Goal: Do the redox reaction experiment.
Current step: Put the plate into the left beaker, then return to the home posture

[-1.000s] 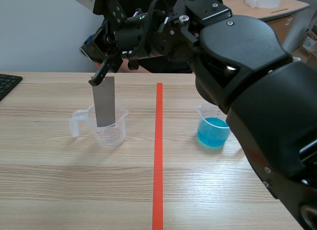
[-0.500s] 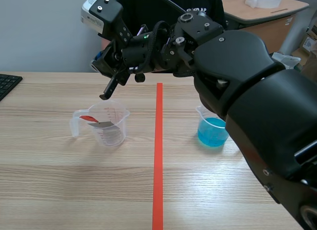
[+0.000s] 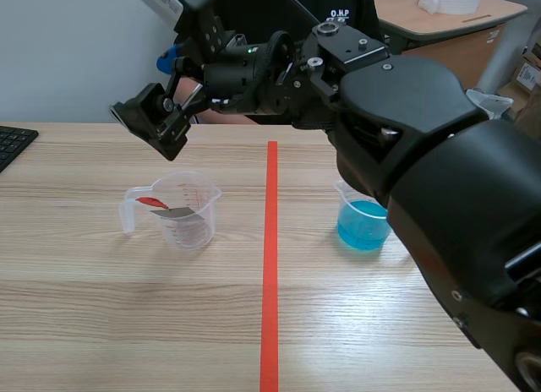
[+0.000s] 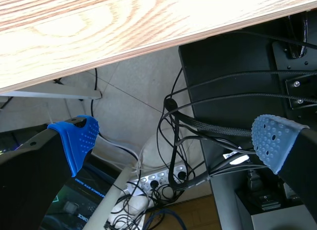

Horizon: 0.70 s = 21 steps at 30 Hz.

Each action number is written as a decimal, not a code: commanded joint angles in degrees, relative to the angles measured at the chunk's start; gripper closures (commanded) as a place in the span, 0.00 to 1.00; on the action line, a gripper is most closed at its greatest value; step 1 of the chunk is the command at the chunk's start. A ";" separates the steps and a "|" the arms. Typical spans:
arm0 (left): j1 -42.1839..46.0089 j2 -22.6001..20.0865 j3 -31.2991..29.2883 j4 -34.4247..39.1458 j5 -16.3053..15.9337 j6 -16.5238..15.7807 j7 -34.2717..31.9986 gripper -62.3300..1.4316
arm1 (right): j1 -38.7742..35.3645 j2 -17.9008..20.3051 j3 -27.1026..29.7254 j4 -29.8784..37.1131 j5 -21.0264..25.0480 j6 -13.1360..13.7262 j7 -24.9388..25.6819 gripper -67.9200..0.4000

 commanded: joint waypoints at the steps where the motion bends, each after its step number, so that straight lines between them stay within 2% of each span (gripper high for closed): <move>1: 0.04 -0.11 0.00 0.33 0.52 -0.15 -0.85 0.00 | -0.42 1.92 0.39 2.47 1.92 -0.04 0.94 0.11; 7: 1.97 -0.20 -1.16 3.61 2.45 -0.13 -1.86 0.00 | -5.38 7.98 0.42 9.94 6.32 -0.85 2.10 0.03; 14: 7.67 -0.70 -7.04 13.40 3.34 -0.15 -5.77 0.00 | -13.75 19.06 1.29 24.24 8.50 -9.20 2.05 0.03; 21: 8.46 -3.87 -11.74 20.28 2.51 -0.81 -5.55 0.00 | -26.69 28.85 8.46 36.94 12.61 -14.27 2.03 0.03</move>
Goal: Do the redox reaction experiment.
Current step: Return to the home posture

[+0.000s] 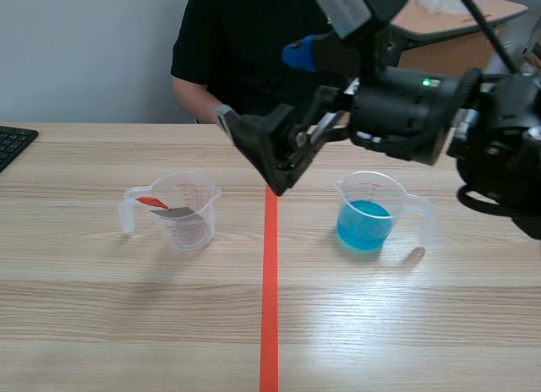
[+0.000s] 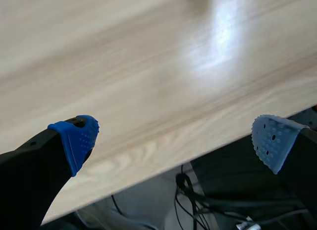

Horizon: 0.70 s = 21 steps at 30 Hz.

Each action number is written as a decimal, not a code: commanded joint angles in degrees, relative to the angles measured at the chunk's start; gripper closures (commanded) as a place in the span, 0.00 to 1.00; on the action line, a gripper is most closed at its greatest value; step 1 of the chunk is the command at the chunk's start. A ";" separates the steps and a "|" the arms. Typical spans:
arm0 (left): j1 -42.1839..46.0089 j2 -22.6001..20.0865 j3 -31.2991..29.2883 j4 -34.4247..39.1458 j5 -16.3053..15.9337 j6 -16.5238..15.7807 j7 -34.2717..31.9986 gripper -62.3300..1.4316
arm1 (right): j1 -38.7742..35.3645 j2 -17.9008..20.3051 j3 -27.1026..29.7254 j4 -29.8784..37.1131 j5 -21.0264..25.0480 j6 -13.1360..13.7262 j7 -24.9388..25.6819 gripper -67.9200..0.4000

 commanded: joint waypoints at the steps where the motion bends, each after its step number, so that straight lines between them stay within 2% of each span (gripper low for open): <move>1: -0.31 -1.53 -0.17 1.07 -1.70 -0.20 -0.61 0.00 | -1.97 1.51 2.19 2.12 0.44 -0.90 1.01 0.03; 7: -0.76 -7.69 -1.99 4.92 -5.73 -1.68 -1.22 0.00 | -14.05 5.29 10.38 10.88 0.70 -2.16 -0.11 0.03; 12: -4.24 -11.37 -2.47 8.22 -6.29 -1.70 0.90 0.00 | -23.89 5.42 16.39 16.83 1.09 -2.80 -1.99 0.03; 17: -10.21 -12.37 -2.47 11.89 -6.29 -2.73 4.55 0.00 | -32.76 5.22 20.39 22.60 1.07 -2.89 -2.10 0.03; 21: -13.90 -13.16 -2.45 13.90 -7.13 -4.09 5.73 0.00 | -38.95 4.76 23.12 26.64 1.07 -4.55 -2.38 0.03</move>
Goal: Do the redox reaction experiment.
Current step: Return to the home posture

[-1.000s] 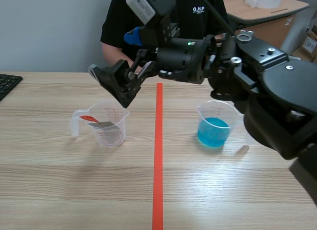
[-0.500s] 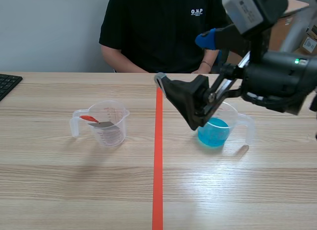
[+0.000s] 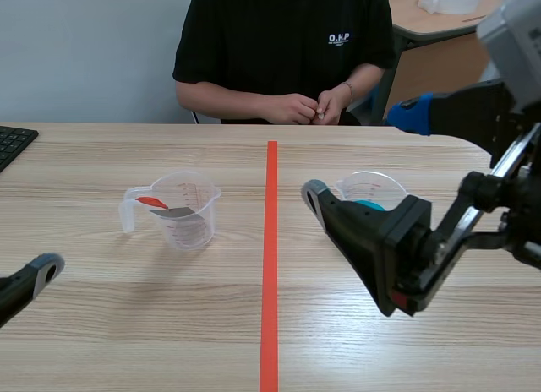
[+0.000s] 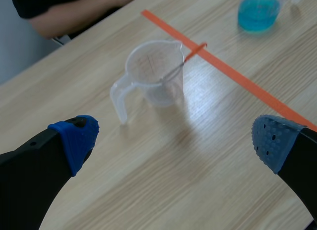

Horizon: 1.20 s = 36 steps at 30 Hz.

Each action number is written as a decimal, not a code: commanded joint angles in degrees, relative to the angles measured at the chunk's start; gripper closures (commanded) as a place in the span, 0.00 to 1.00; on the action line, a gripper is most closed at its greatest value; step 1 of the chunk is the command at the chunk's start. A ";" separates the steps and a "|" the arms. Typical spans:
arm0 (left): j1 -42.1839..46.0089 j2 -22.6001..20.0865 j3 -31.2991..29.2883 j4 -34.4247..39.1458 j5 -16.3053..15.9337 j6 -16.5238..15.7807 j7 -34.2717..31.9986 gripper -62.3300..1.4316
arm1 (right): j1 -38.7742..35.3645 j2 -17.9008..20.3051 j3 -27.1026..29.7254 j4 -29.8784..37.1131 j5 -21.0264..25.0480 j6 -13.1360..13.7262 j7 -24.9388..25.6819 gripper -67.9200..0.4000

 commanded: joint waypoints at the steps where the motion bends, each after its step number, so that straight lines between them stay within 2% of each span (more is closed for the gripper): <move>1: -0.92 -0.68 -0.17 0.87 -1.46 -1.01 -0.81 0.00 | -1.05 -0.04 0.81 1.62 0.85 -1.27 0.66 0.03; 6: -4.70 -1.57 0.04 1.16 -4.00 -3.45 -0.33 0.00 | -6.80 -0.07 3.37 4.20 0.83 -2.32 0.68 0.03; 9: -7.04 -1.57 0.63 1.16 -4.39 -5.09 0.39 0.00 | -8.52 -0.04 4.17 4.44 0.81 -3.39 0.63 0.03; 11: -8.55 -1.57 1.49 1.16 -4.39 -5.42 0.46 0.00 | -9.18 -0.04 4.17 4.44 0.11 -4.55 0.61 0.03; 19: -13.68 -1.99 7.72 1.16 -4.35 -5.53 0.37 0.00 | -9.29 -0.02 4.15 4.44 -0.46 -4.68 -0.85 0.03; 24: -17.14 2.10 9.68 1.16 -1.18 -5.92 0.46 0.00 | -9.27 0.00 4.15 4.42 -0.48 -4.66 -1.09 0.03; 26: -18.14 3.72 9.73 1.16 0.42 -7.13 0.57 0.00 | -9.27 0.00 4.15 4.42 -0.50 -4.66 -1.09 0.03; 36: -20.87 9.38 9.75 1.16 0.52 -8.52 2.19 0.00 | -10.14 0.24 4.09 4.37 -3.06 -4.63 -1.64 0.03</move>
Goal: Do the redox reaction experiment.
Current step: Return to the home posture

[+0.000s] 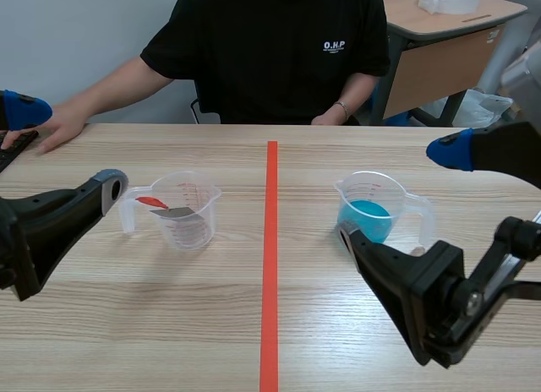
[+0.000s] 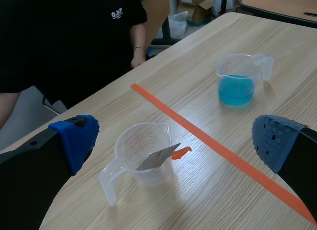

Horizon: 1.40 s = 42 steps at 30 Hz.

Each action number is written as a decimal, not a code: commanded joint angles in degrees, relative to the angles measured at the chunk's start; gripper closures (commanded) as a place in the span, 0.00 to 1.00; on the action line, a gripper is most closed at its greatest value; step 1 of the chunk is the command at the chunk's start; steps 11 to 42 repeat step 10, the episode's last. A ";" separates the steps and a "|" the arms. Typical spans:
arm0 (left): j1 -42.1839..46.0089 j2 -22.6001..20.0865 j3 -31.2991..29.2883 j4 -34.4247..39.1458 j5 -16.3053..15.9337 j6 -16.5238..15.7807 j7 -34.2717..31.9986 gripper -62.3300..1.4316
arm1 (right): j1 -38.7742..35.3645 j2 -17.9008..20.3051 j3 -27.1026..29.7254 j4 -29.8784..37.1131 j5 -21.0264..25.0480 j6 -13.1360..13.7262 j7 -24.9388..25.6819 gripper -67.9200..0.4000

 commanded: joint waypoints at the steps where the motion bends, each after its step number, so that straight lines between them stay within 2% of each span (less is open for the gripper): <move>1: 0.15 0.37 -0.02 0.52 -0.33 0.04 -0.81 0.00 | -0.55 0.33 0.02 0.55 0.20 -0.20 1.07 0.03; 10: 0.17 0.83 -0.02 0.50 0.79 0.07 -0.68 0.00 | -3.98 0.44 -0.02 0.50 0.13 -0.24 2.86 0.03; 42: 0.17 0.83 -0.02 0.50 0.79 0.07 -0.68 0.00 | -3.98 0.44 -0.02 0.50 0.13 -0.24 2.86 0.03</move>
